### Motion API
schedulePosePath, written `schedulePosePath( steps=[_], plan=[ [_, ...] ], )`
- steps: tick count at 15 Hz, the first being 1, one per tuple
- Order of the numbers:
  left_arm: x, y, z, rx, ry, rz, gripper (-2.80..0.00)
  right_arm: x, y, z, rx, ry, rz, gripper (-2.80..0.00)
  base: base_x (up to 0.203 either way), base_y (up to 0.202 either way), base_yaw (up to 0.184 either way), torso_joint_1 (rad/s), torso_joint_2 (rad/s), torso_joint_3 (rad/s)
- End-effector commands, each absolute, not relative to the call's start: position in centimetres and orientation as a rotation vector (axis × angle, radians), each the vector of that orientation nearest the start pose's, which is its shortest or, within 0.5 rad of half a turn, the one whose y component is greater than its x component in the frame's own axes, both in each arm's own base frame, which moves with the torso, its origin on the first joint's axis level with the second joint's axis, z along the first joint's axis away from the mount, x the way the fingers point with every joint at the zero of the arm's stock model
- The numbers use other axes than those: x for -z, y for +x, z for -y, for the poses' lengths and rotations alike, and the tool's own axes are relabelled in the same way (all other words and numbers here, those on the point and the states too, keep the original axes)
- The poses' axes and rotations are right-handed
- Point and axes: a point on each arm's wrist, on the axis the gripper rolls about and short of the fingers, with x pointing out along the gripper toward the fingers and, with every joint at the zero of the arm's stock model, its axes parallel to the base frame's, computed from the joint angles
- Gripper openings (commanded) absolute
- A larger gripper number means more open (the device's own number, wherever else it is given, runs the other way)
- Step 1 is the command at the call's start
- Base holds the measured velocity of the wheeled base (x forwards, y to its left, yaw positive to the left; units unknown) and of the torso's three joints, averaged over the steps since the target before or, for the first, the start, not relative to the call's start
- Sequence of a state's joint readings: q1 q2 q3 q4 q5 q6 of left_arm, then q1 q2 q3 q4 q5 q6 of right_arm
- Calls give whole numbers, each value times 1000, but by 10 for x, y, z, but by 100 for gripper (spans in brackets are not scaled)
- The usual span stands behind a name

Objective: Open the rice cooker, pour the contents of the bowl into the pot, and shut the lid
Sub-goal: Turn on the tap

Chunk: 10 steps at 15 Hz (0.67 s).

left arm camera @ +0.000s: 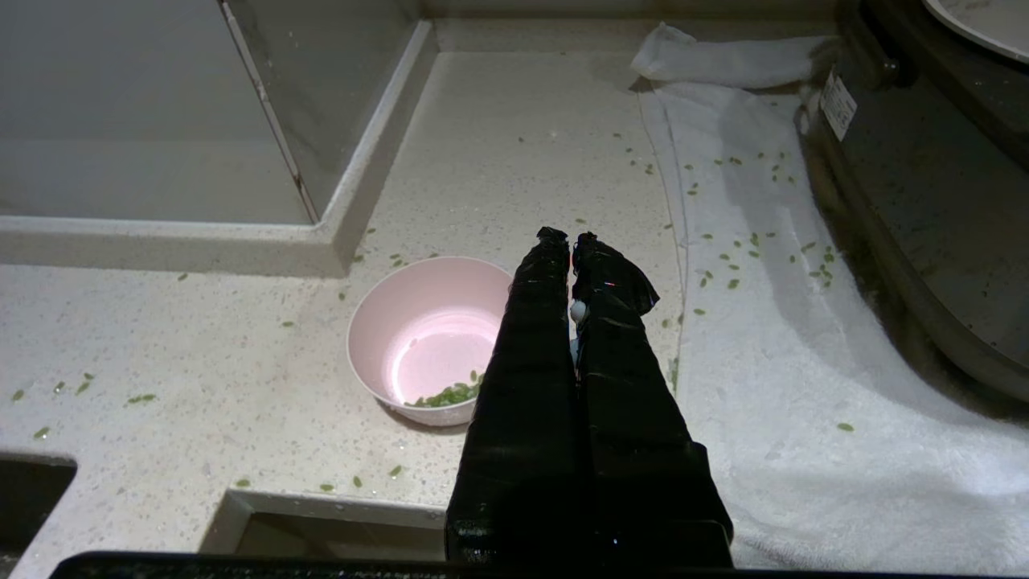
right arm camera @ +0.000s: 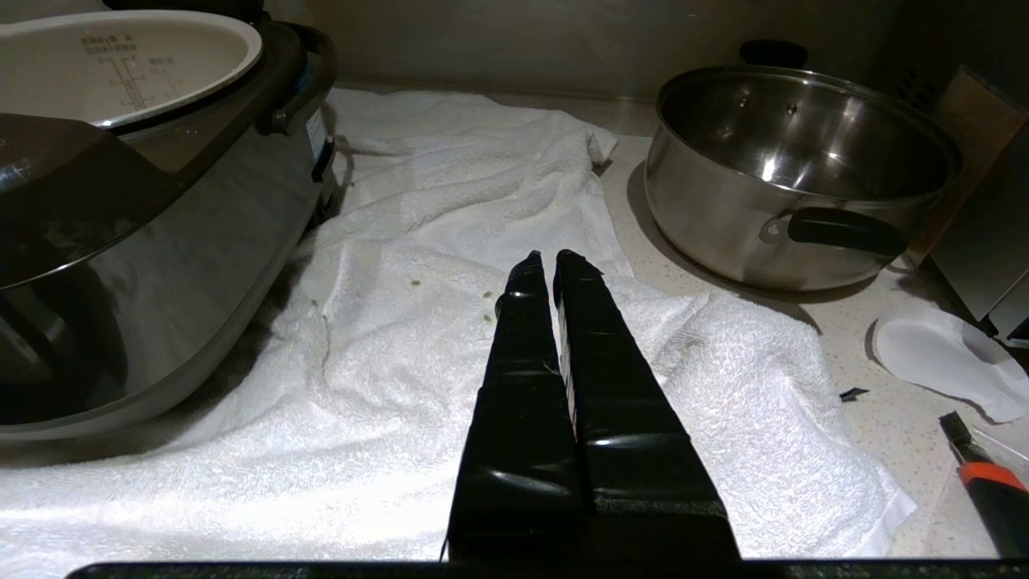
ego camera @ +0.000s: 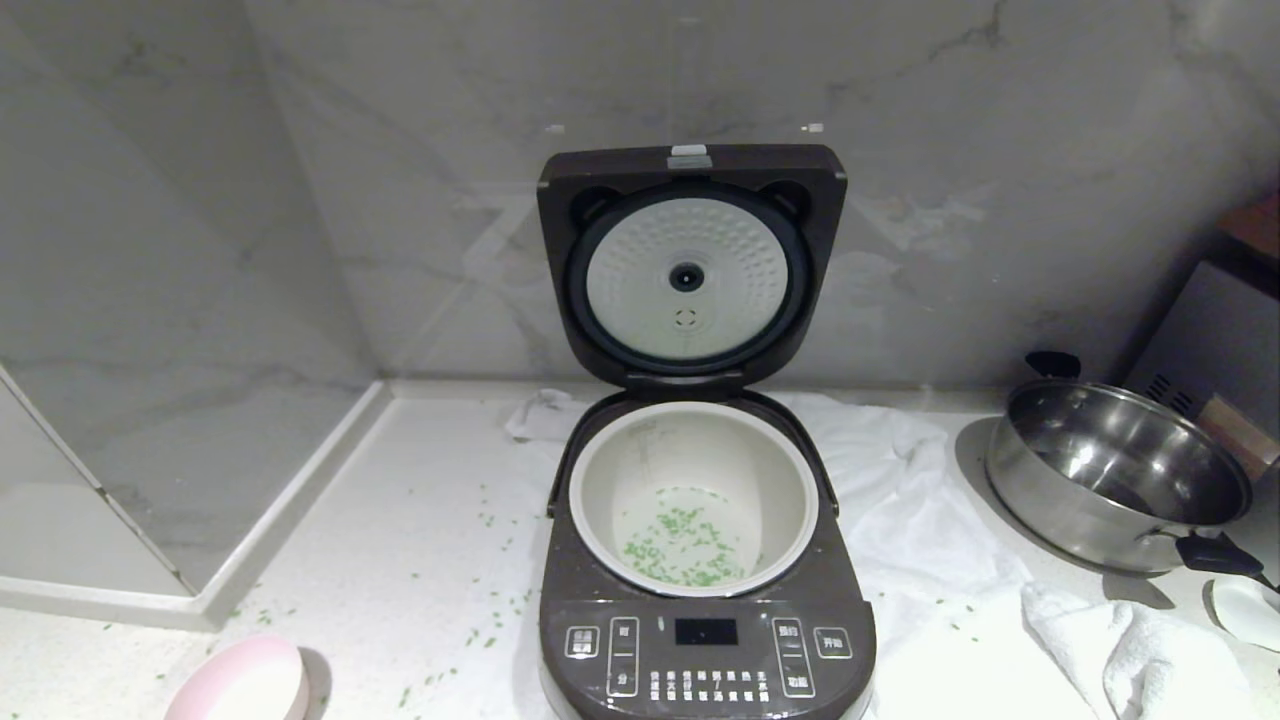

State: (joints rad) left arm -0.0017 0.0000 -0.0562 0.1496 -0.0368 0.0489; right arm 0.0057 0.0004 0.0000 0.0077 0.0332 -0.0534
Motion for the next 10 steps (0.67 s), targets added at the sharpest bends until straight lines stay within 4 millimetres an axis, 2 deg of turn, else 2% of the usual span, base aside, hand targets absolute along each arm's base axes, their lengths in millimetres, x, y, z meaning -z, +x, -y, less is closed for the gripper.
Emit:
schedulePosePath(
  steps=[1,10],
  plan=[
    [-75,-28,1,41,47,-92,-280,-74,-23,-1,-40,-55,-7,-280,0,0,0,0,0,0],
    [-75,-28,1,40,44,-93,-280,-74,-23,0,-29,-39,-9,-280,0,0,0,0,0,0]
  ],
)
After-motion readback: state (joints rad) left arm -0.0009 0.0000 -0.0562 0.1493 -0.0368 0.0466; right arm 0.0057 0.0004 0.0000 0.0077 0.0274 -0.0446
